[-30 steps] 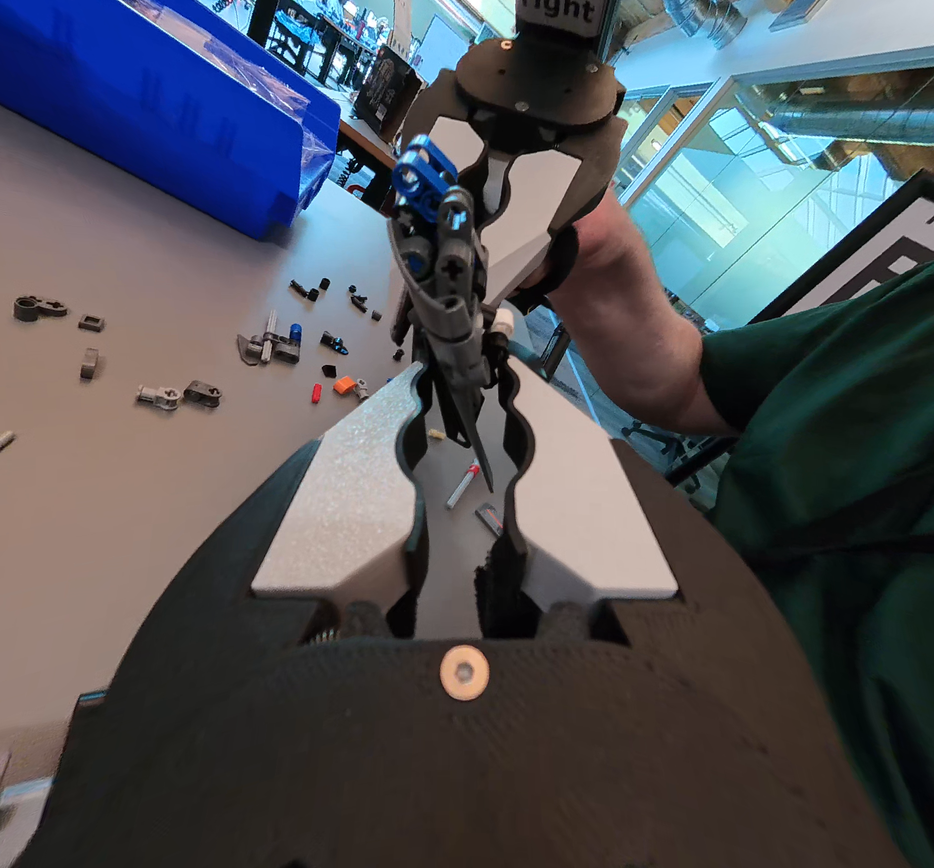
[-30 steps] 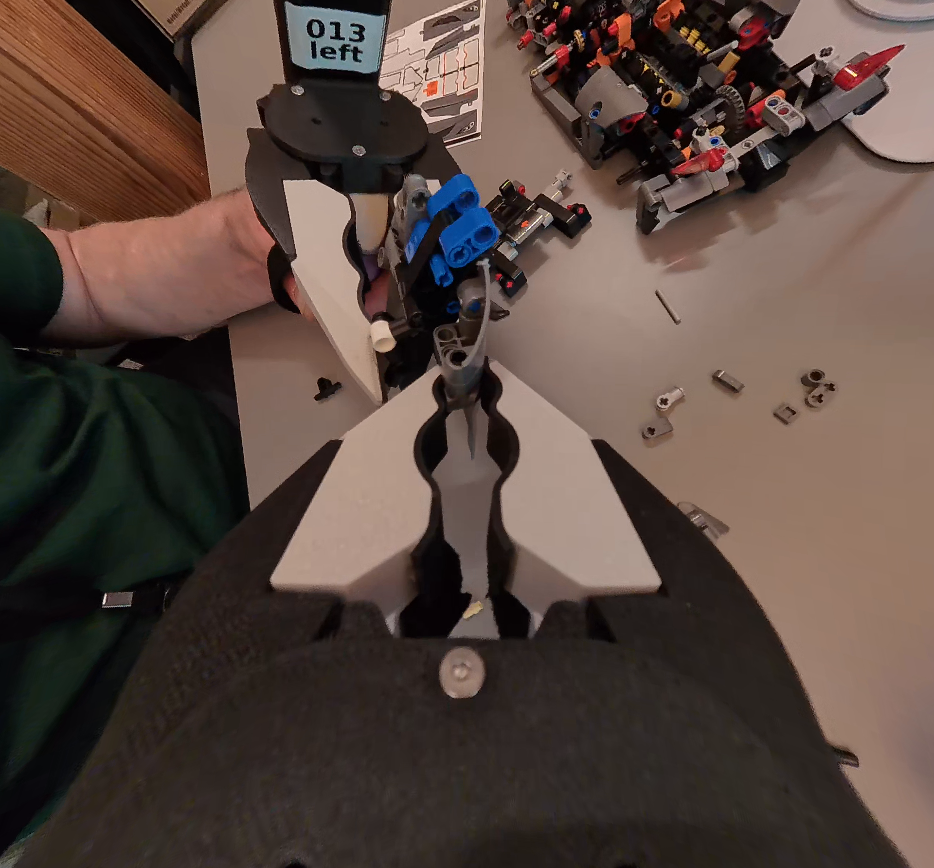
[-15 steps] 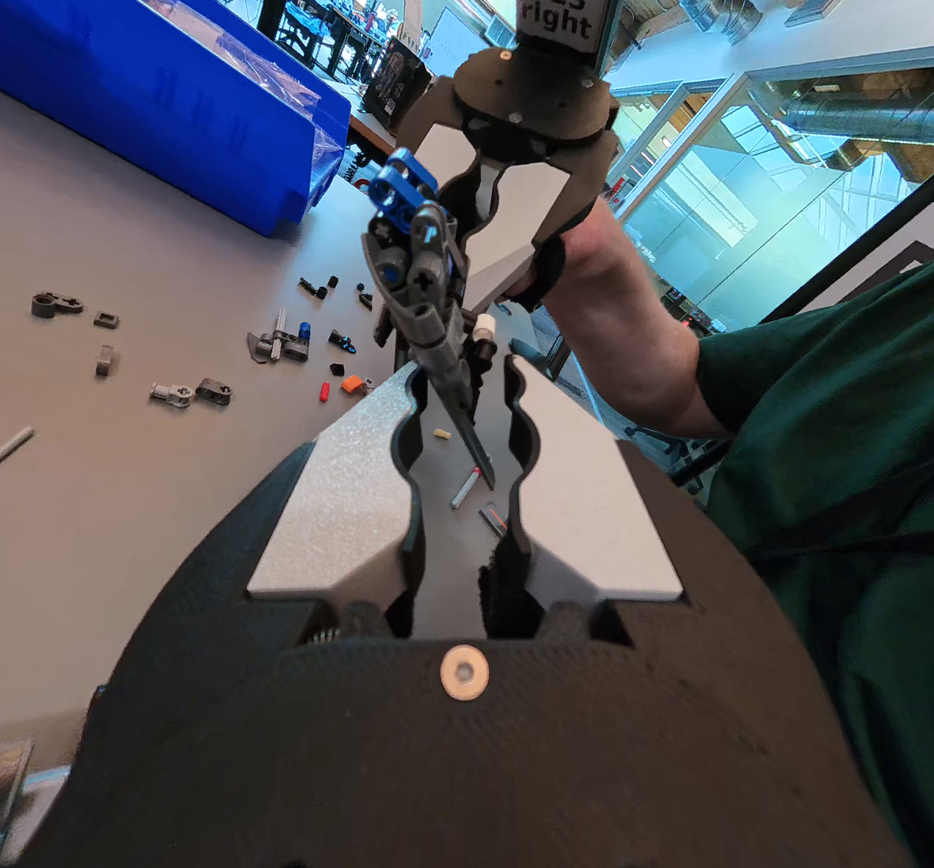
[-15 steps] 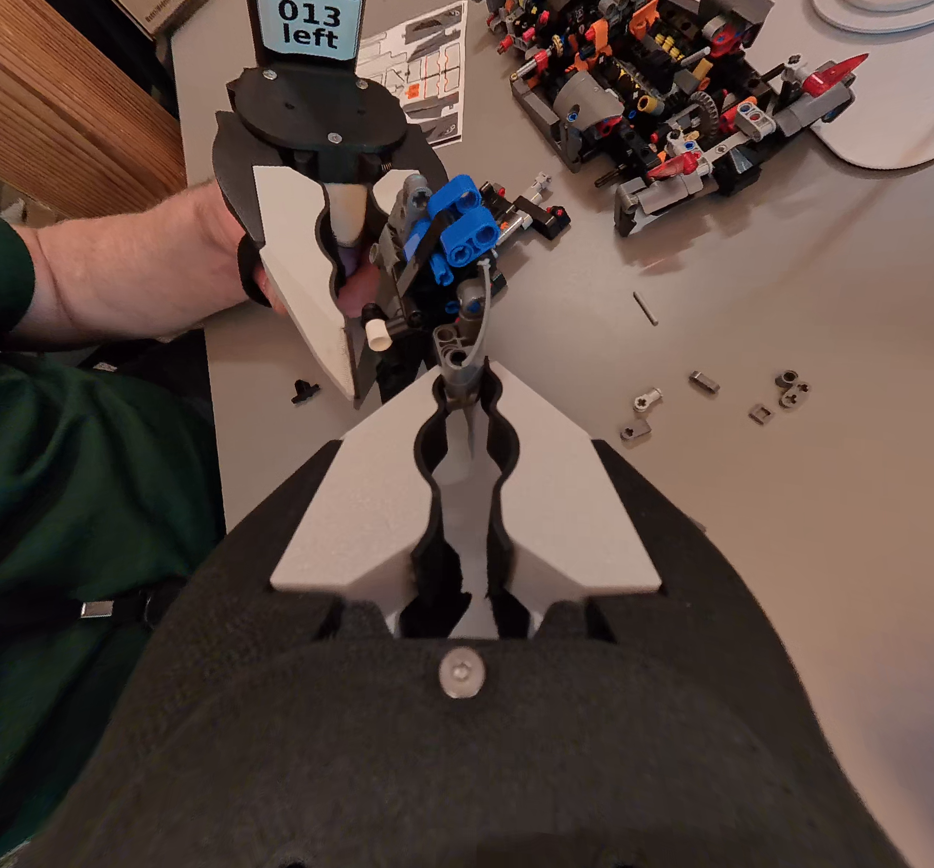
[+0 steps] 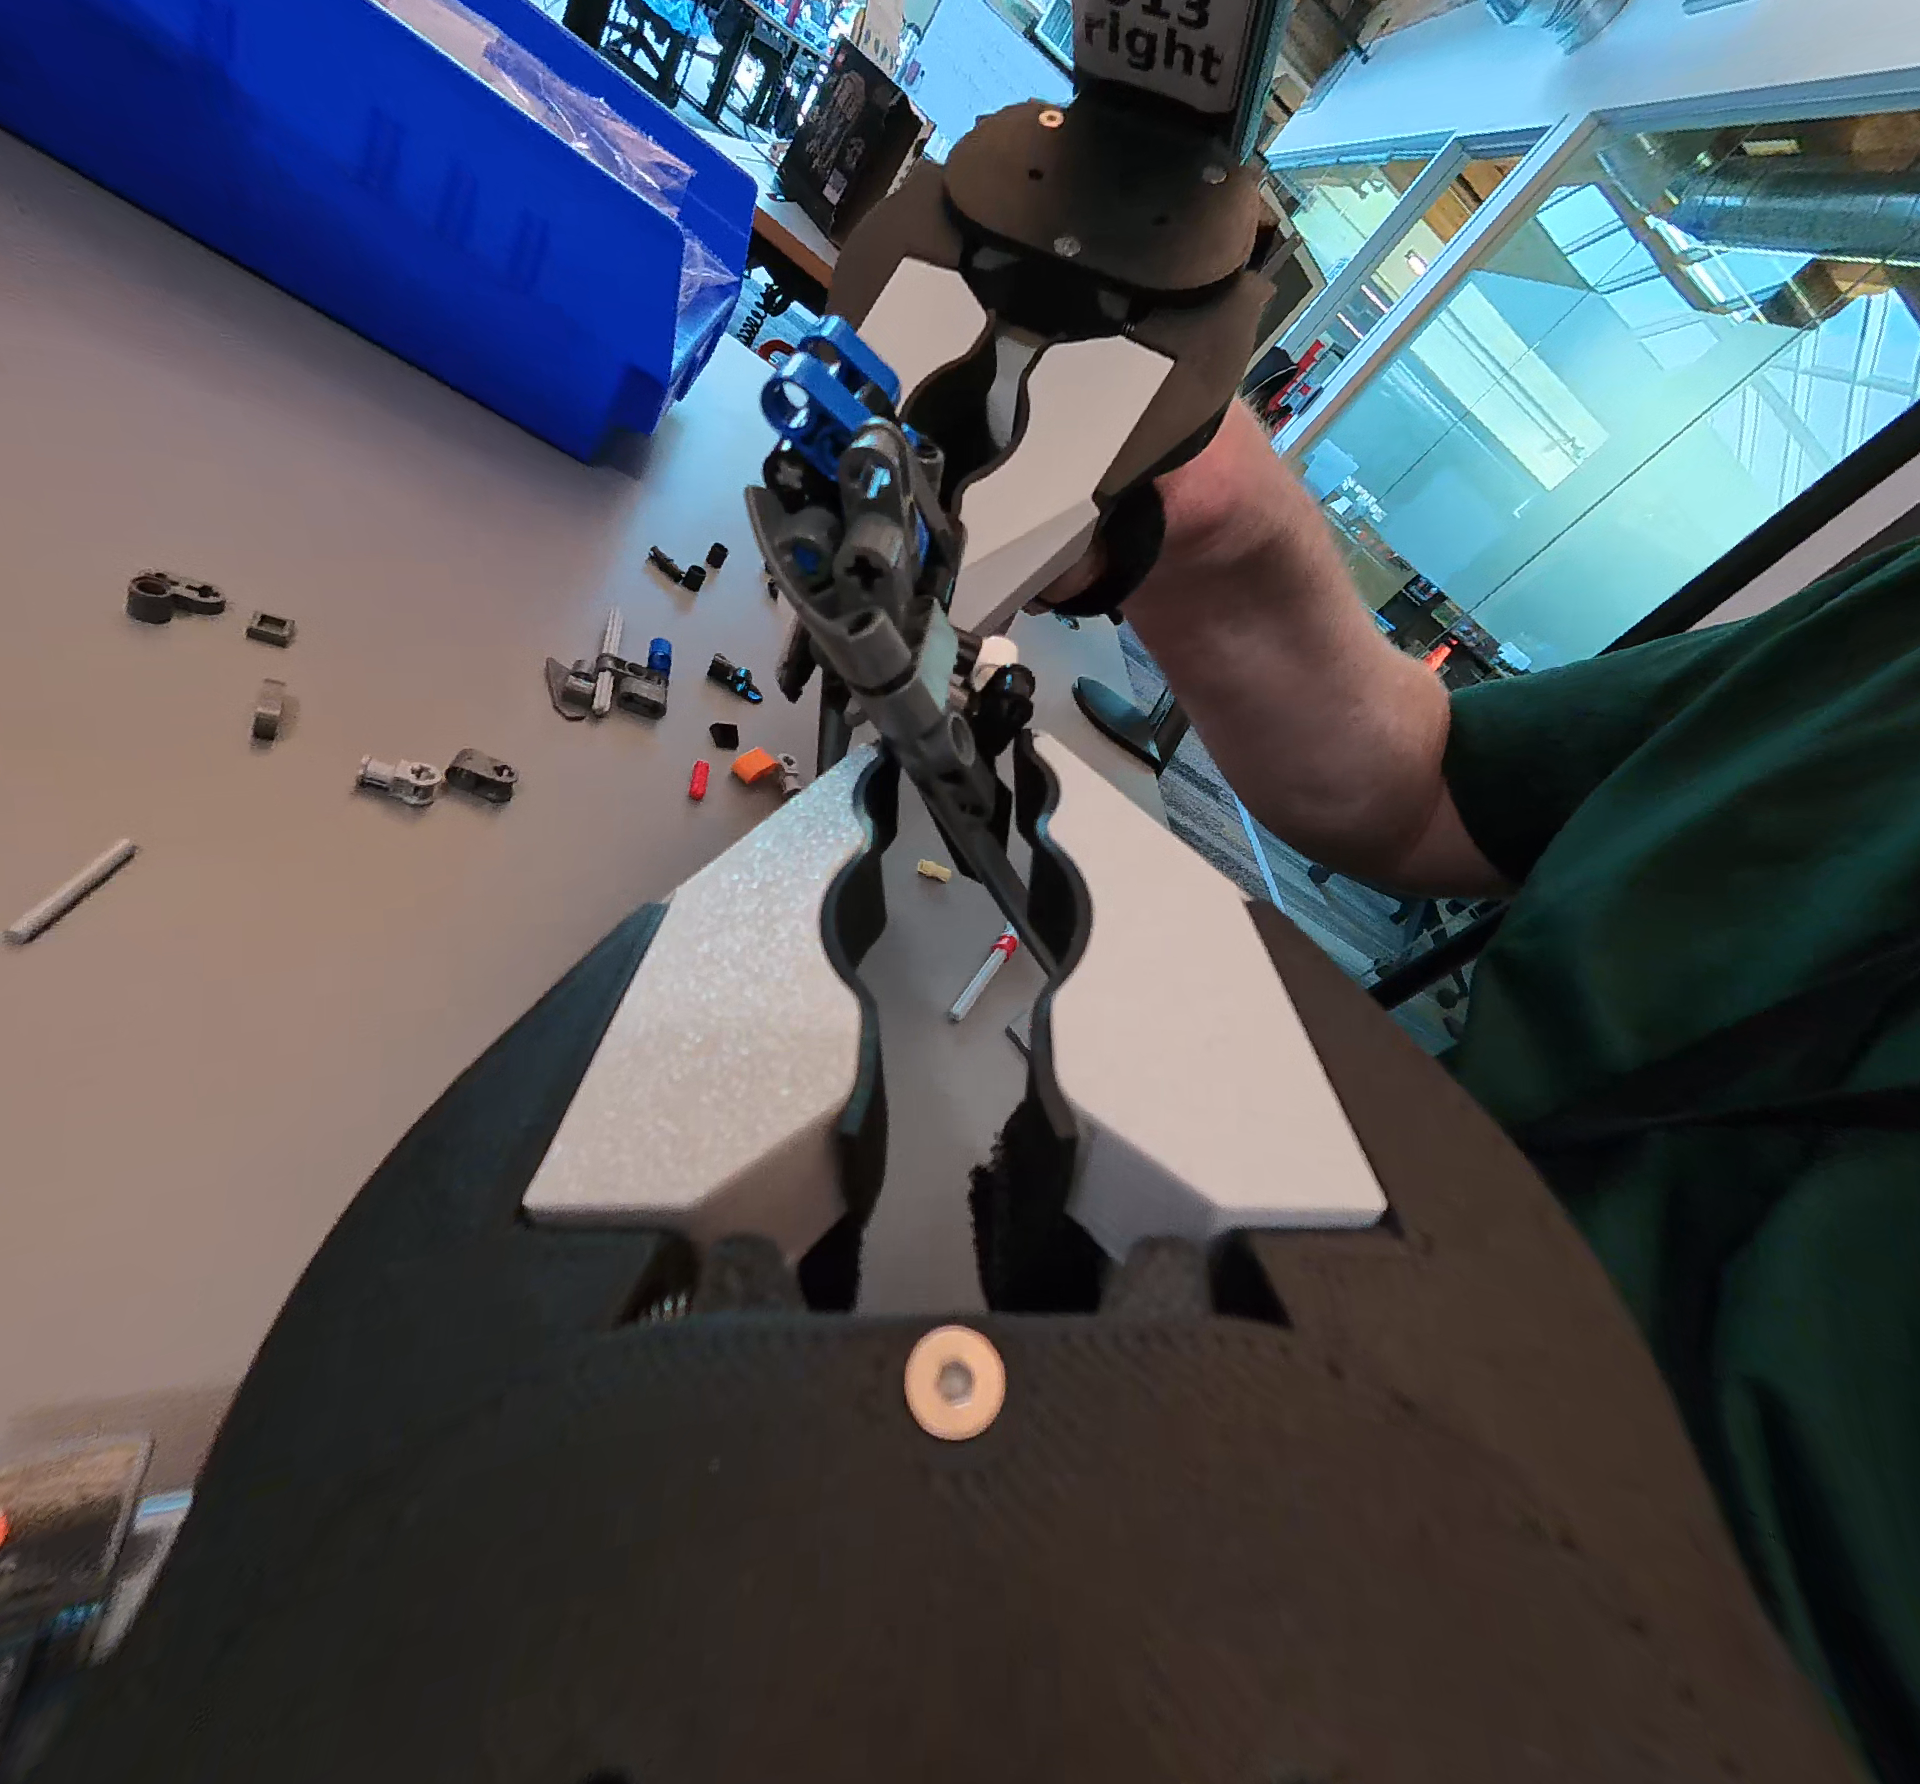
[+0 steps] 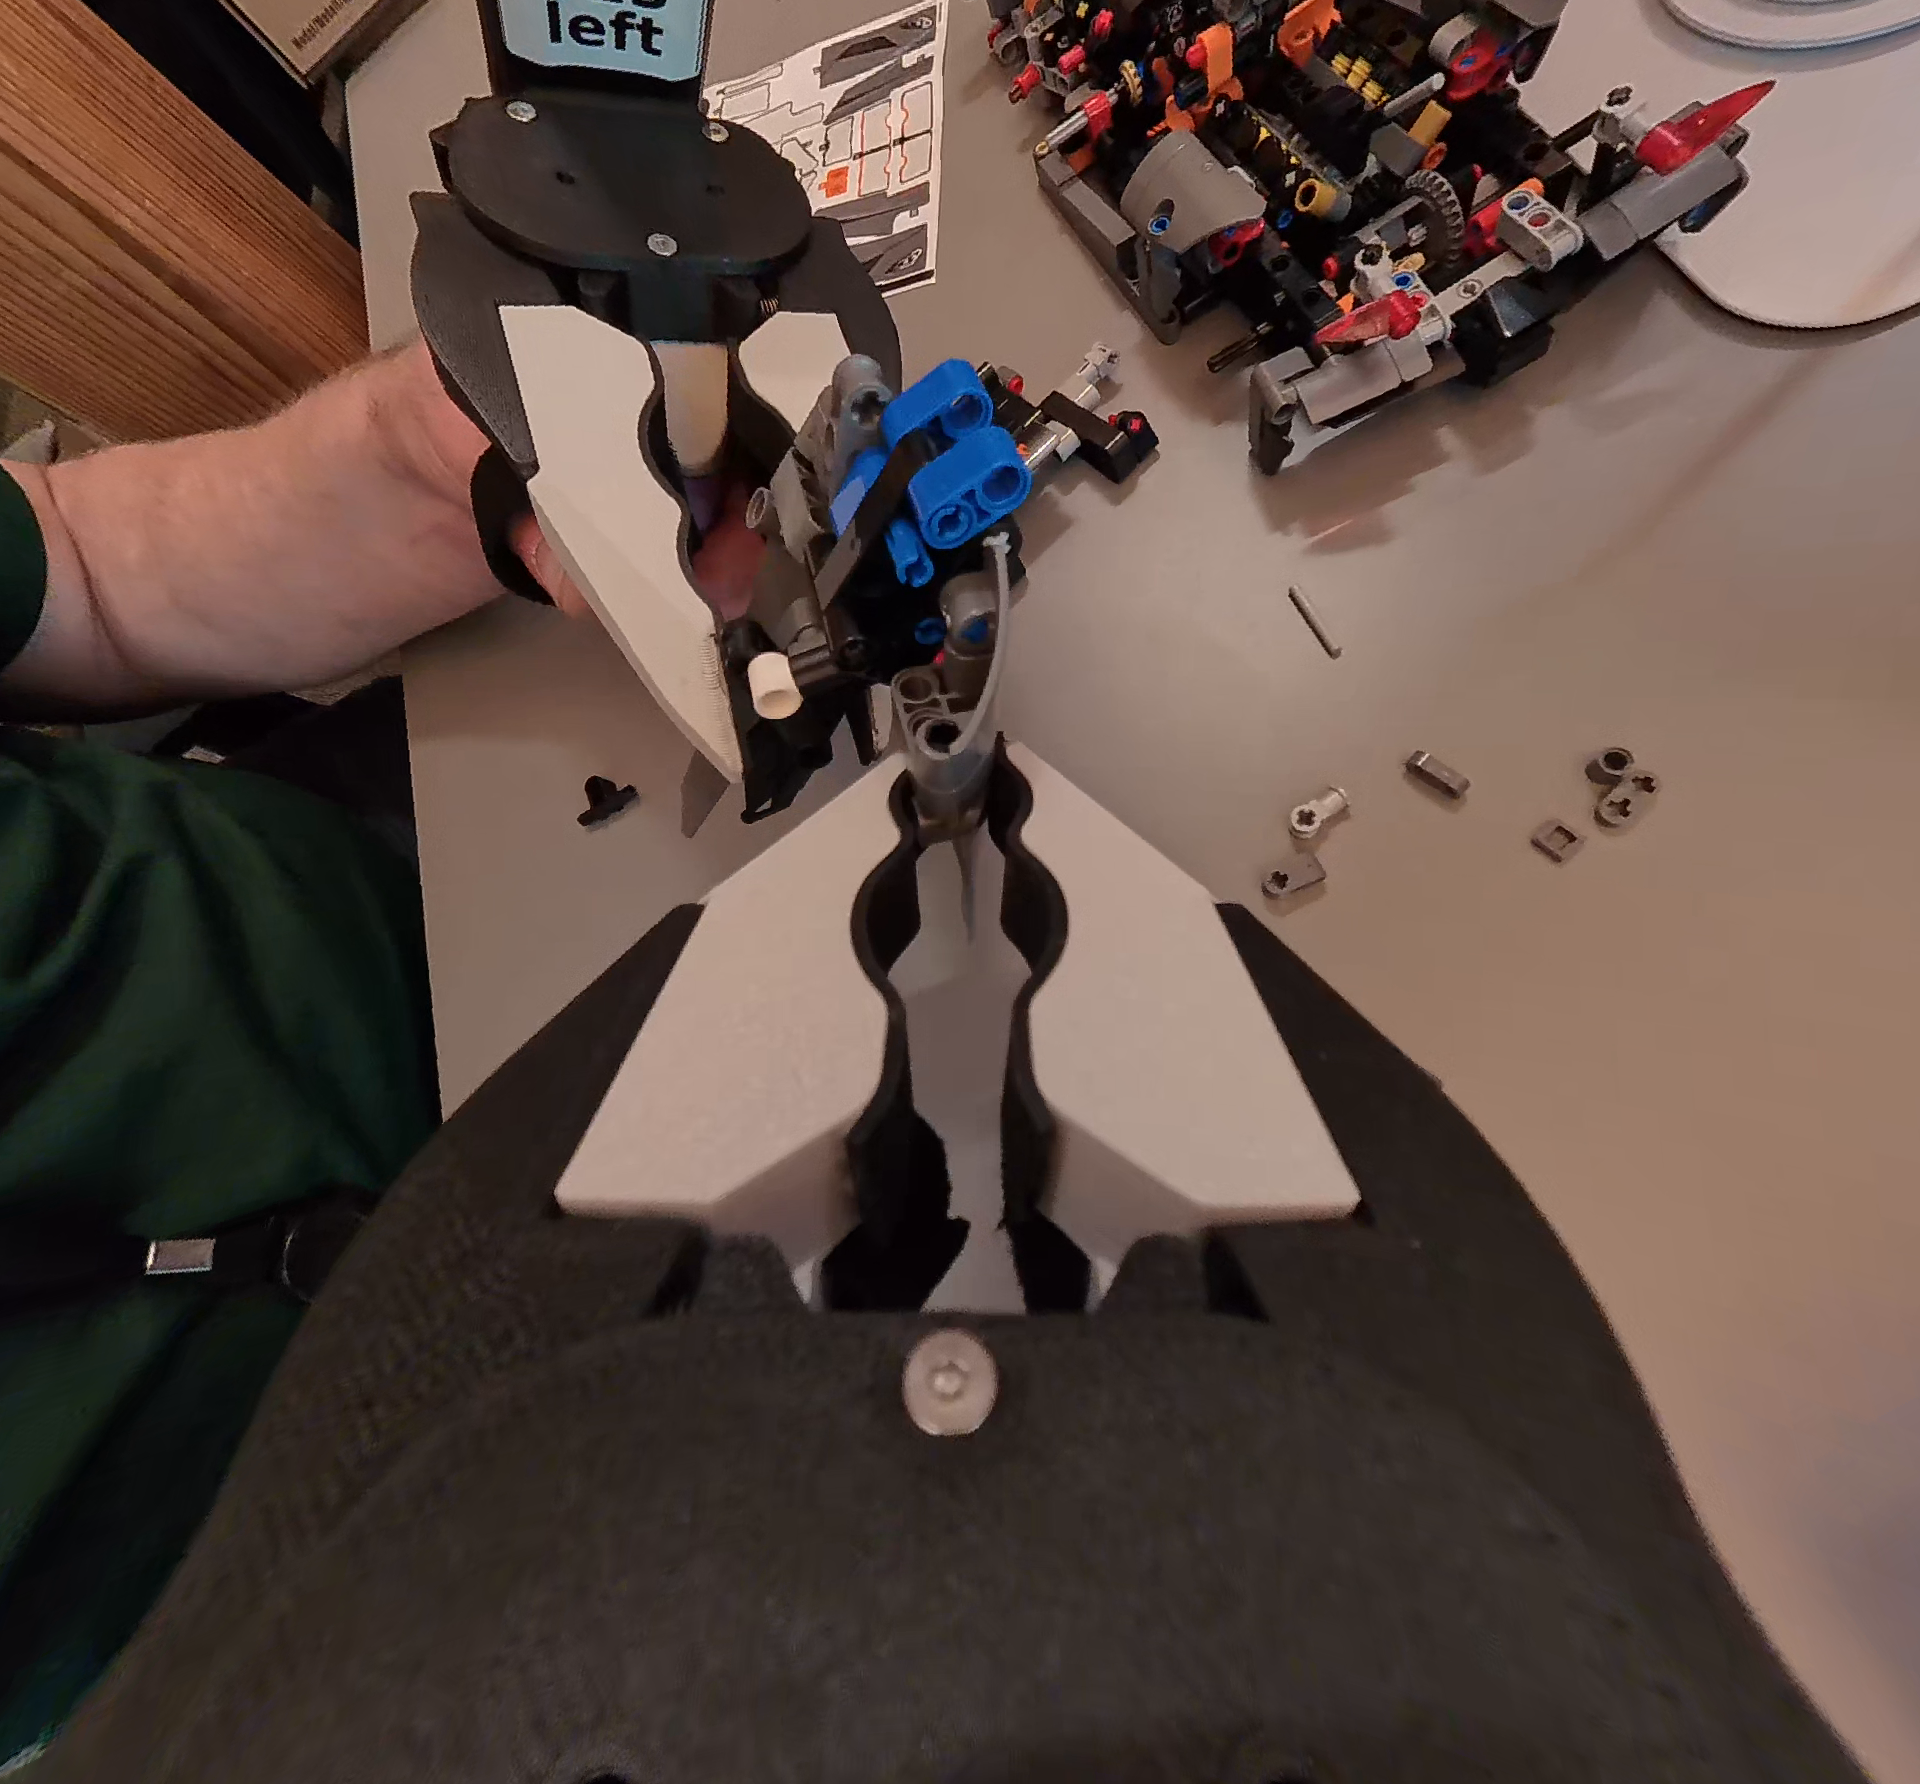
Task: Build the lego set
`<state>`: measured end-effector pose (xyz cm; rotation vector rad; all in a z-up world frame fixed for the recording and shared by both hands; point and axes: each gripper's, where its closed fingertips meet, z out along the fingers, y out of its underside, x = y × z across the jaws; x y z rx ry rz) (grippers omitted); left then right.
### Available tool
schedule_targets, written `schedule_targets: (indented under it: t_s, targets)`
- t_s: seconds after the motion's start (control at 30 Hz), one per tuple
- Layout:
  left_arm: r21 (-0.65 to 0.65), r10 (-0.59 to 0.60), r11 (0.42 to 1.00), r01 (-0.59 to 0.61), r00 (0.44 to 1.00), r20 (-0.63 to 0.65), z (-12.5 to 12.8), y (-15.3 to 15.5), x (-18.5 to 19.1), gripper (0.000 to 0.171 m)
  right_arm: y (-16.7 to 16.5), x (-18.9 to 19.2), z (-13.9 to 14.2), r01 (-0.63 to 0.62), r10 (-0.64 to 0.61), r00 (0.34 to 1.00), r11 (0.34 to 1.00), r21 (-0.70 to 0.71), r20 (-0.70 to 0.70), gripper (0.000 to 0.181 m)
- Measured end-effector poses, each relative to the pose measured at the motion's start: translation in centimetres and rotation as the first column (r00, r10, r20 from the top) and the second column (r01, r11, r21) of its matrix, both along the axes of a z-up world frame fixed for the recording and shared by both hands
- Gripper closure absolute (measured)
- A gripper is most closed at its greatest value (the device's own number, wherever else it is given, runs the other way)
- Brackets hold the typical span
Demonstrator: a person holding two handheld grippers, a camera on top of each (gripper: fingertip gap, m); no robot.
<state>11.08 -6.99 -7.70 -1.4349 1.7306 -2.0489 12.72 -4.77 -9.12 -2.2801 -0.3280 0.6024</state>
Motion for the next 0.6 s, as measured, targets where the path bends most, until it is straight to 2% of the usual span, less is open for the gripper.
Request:
schedule_targets:
  t_s: [0.6]
  targets:
    - [-0.003, -0.010, 1.000, 0.010, 1.000, -0.014, -0.1, 0.6, 1.7, 0.154, 0.5, 1.6, -0.1, 0.033, -0.030, 0.997, 0.998, 0.049, -0.066, 0.174]
